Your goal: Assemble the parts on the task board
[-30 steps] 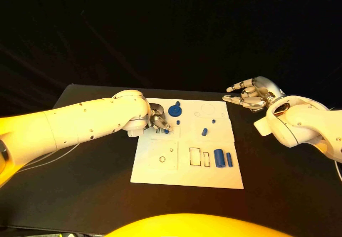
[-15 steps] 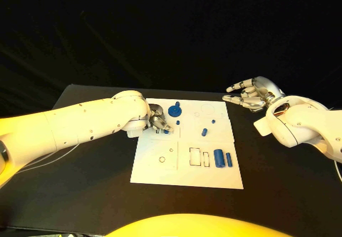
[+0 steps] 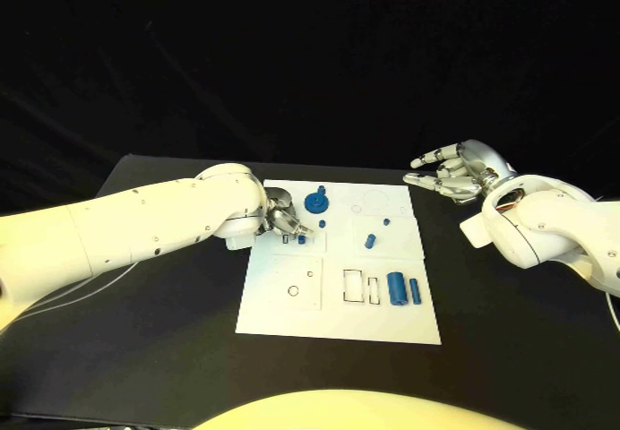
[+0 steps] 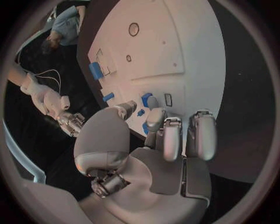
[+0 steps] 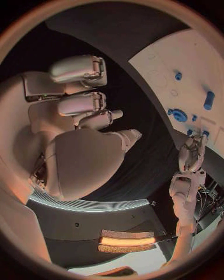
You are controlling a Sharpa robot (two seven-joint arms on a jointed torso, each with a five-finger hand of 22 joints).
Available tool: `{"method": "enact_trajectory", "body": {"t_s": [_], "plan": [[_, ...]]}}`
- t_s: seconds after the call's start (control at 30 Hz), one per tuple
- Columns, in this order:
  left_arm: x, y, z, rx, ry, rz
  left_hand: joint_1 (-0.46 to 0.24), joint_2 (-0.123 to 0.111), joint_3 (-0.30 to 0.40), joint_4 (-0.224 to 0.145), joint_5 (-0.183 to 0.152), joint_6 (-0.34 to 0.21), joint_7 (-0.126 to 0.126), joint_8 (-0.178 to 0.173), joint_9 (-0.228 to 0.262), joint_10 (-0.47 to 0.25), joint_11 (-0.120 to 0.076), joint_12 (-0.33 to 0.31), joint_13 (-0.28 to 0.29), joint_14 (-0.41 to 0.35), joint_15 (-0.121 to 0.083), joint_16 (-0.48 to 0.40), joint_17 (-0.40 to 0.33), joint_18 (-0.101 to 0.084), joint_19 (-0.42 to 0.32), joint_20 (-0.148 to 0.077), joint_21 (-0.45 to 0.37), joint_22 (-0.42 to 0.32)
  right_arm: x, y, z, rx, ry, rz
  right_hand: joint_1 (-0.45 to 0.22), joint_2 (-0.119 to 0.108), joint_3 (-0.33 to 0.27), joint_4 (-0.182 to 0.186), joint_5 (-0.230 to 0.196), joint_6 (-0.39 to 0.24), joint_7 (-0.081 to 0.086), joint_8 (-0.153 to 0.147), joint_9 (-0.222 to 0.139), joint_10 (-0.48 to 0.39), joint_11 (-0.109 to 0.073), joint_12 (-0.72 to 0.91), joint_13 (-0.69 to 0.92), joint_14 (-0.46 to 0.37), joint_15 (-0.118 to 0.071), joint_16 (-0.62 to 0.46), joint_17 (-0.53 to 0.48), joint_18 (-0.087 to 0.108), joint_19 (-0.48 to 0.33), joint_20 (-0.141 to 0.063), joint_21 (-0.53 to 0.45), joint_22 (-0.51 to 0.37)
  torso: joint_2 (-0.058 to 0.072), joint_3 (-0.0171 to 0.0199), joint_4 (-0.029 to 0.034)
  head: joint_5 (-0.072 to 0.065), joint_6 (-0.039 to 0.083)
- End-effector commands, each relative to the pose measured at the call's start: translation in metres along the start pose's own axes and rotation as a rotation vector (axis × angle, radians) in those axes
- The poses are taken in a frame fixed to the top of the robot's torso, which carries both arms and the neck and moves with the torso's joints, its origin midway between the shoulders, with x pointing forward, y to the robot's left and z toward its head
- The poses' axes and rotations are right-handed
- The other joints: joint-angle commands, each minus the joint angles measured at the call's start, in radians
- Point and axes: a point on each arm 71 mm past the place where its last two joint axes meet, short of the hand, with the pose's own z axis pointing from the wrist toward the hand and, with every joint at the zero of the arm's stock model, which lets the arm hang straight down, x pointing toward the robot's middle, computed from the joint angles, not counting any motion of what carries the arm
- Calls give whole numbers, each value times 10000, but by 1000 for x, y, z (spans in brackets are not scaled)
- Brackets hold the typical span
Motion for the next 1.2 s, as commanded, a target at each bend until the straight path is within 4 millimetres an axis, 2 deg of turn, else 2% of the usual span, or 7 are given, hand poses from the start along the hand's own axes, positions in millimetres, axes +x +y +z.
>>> {"method": "enact_trajectory", "body": {"t_s": [0.03, 0.2, 0.37, 0.57, 0.7, 0.8, 1.2], "plan": [[-5, -3, -5, 249, -80, -335, -11, -66, -76, -10, 51, 5, 41, -39, 13, 10, -21, -27, -58, 1060, -78, 32, 2634, -47, 45, -8, -3, 588, 0, 0, 0, -137, -26, -12, -128, 2, -63, 9, 39, -38, 26, 58, -14, -97, 7, -36, 476, 789, -82, -46, 1594, 65, 782, -61, -32, 2282, -3, -3, 5, -6, 51], [-21, -2, -15, 420, -247, -652, 288, 46, -336, -29, 66, -280, 149, -274, -30, -310, 68, -312, -418, 1055, -9, 24, 2622, 3, -134, 22, -118, 366, -1, -1, 0, -107, -54, -23, -148, 1, -70, 11, 37, -41, 27, 61, -16, -90, 8, -28, 483, 788, -82, -47, 1593, 64, 784, -61, -29, 2284, -15, 4, 17, -15, 104], [-44, 5, -19, 281, -542, -822, 745, 300, -744, -17, 73, -795, 537, -1327, -690, -602, 403, -442, -617, 1017, 280, -40, 2526, 27, -233, 229, -191, 264, -3, -3, 1, -61, -91, -40, -152, 2, -71, 10, 37, -42, 27, 62, -17, -91, 7, -29, 482, 790, -82, -45, 1600, 65, 783, -61, -30, 2284, -10, 11, 14, -20, 170], [-60, 13, -16, 54, -784, -992, 1131, 449, -1040, -20, 82, -1054, 819, -2106, -1286, -853, 651, -558, -828, 982, 501, -92, 2447, 54, -326, 428, -250, 172, -3, -4, 1, -35, -100, -53, -155, 3, -72, 8, 38, -42, 26, 64, -17, -90, 8, -28, 483, 789, -82, -47, 1597, 61, 790, -61, -18, 2292, 14, -10, 7, 20, 260], [-67, 16, -11, -126, -945, -1029, 1202, 480, -1102, -18, 83, -1104, 870, -2239, -1398, -913, 697, -592, -890, 980, 542, -95, 2442, 53, -323, 468, -249, 181, -3, -4, 2, -24, -88, -56, -156, 6, -70, 1, 43, -43, 25, 68, -18, -85, 7, -23, 487, 789, -82, -47, 1598, 62, 788, -61, -22, 2290, 13, -8, 19, 79, 297], [-72, 18, -6, -279, -1032, -1039, 1211, 487, -1117, -15, 83, -1113, 881, -2265, -1420, -917, 707, -591, -891, 982, 551, -91, 2448, 54, -326, 477, -251, 178, -2, -4, 2, -24, -71, -55, -156, 6, -70, 1, 43, -43, 25, 68, -18, -85, 7, -23, 487, 789, -82, -47, 1598, 62, 788, -61, -22, 2290, 26, -8, -2, 123, 333], [-74, 23, 9, -818, -794, -812, 1208, 508, -1165, -6, 78, -1027, 871, -2256, -1445, -918, 710, -578, -881, 986, 563, -84, 2459, 51, -315, 495, -244, 195, -1, -4, 2, -14, -41, -50, -154, 11, -66, -6, 50, -44, 25, 72, -20, -81, 6, -18, 490, 792, -83, -43, 1612, 59, 795, -61, -10, 2298, 43, -11, -5, 157, 272]]}}
